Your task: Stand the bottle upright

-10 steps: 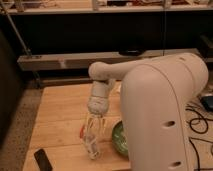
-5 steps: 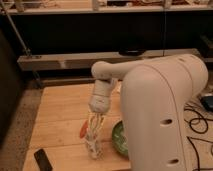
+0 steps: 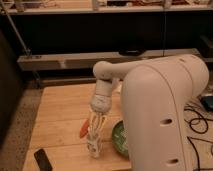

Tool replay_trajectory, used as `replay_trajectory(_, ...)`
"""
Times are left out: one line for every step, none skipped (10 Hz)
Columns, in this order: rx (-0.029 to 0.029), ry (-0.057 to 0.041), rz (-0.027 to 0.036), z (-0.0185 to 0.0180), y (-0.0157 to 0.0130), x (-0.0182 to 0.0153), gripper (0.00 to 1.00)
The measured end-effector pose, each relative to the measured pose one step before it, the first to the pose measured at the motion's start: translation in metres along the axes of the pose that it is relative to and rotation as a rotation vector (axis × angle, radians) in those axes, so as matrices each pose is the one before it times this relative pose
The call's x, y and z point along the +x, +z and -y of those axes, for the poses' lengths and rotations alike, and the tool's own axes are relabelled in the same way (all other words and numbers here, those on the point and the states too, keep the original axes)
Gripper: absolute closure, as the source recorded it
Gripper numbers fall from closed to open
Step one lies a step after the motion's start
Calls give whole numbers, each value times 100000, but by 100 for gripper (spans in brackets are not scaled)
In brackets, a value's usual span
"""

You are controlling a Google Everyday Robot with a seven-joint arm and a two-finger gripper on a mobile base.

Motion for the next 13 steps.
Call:
replay_trajectory(-2114, 2022, 1125, 123, 259, -156, 68)
replay_trajectory(-4273, 3787, 1467, 203, 641, -526, 72)
replay_trajectory(-2168, 3400, 492, -55, 712, -618, 81)
replay_trajectory(-2029, 3635, 297, -492, 713, -686, 92)
replay_trajectory(-1039, 2851, 811, -109, 703, -650, 98)
replay_trajectory(-1158, 1939, 1255, 35, 666, -565, 100)
replay_trajectory(-726, 2553, 1277, -216, 742, -662, 100)
replay_trajectory(134, 2069, 813, -528, 509, -510, 100)
replay_trajectory(231, 1056, 338, -404, 185, -205, 100)
replay_trajectory(-78, 668, 225, -165, 49, -261, 100)
replay_trajectory(332, 405, 115, -254, -24, -351, 100)
replay_trajectory(652, 695, -40, -584, -126, -477, 98)
replay_trajectory(202, 190, -172, -468, -164, -87, 93)
